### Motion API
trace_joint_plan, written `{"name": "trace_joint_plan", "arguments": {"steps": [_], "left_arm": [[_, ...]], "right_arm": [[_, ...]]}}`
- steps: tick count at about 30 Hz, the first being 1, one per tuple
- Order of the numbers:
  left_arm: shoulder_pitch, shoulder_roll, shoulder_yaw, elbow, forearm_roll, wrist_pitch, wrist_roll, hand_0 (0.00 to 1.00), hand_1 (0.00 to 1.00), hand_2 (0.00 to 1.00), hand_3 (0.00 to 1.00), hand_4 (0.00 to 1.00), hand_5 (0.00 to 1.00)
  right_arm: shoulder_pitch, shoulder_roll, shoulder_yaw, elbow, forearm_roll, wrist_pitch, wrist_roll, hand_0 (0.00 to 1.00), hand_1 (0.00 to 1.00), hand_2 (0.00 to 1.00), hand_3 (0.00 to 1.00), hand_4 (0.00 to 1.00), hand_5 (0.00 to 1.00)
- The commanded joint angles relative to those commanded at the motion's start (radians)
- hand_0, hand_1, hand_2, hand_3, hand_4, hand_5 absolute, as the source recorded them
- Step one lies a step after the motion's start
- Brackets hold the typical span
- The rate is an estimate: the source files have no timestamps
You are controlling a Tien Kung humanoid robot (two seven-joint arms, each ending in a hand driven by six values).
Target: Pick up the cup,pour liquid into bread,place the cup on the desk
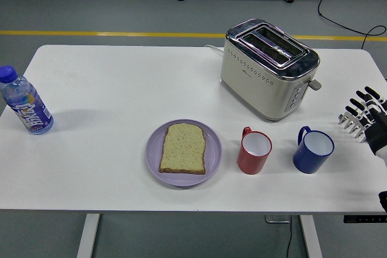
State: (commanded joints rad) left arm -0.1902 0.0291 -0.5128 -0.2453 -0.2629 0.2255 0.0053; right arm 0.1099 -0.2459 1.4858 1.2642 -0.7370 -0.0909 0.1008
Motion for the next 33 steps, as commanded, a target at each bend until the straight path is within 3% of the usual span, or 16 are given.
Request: {"name": "trace_joint_plan", "arguments": {"steps": [3,8,17,25,33], "left_arm": [[0.000,0.000,0.000,0.000,0.000,0.000,0.000,0.690,0.756,0.773,0.611,0.396,0.998],[-0.001,0.000,-0.008,0.000,0.013,0.003,0.003,0.690,0.756,0.773,0.611,0.396,0.998],[0.000,0.000,-0.028,0.000,0.045,0.007,0.013,0.690,0.756,0.773,0.611,0.396,0.998],[0.004,-0.001,-0.046,0.000,0.076,0.009,0.023,0.690,0.756,0.773,0.611,0.396,0.998],[0.005,0.001,-0.044,0.000,0.078,0.006,0.023,0.690,0.756,0.773,0.611,0.396,0.998]], "right_arm": [[-0.003,-0.002,-0.007,0.000,-0.076,-0.020,0.020,0.925,0.810,0.903,0.996,0.940,0.285],[-0.028,-0.018,-0.062,0.013,-0.253,-0.107,0.069,0.965,0.854,0.934,0.998,0.983,0.293],[-0.071,-0.024,-0.150,0.025,-0.323,-0.212,0.101,0.983,0.865,0.946,0.998,0.998,0.254],[-0.127,-0.037,-0.240,0.055,-0.344,-0.256,0.132,0.990,0.868,0.952,0.998,0.998,0.248],[-0.131,-0.039,-0.290,0.038,-0.355,-0.294,0.158,0.996,0.869,0.951,0.998,0.998,0.244]]}}
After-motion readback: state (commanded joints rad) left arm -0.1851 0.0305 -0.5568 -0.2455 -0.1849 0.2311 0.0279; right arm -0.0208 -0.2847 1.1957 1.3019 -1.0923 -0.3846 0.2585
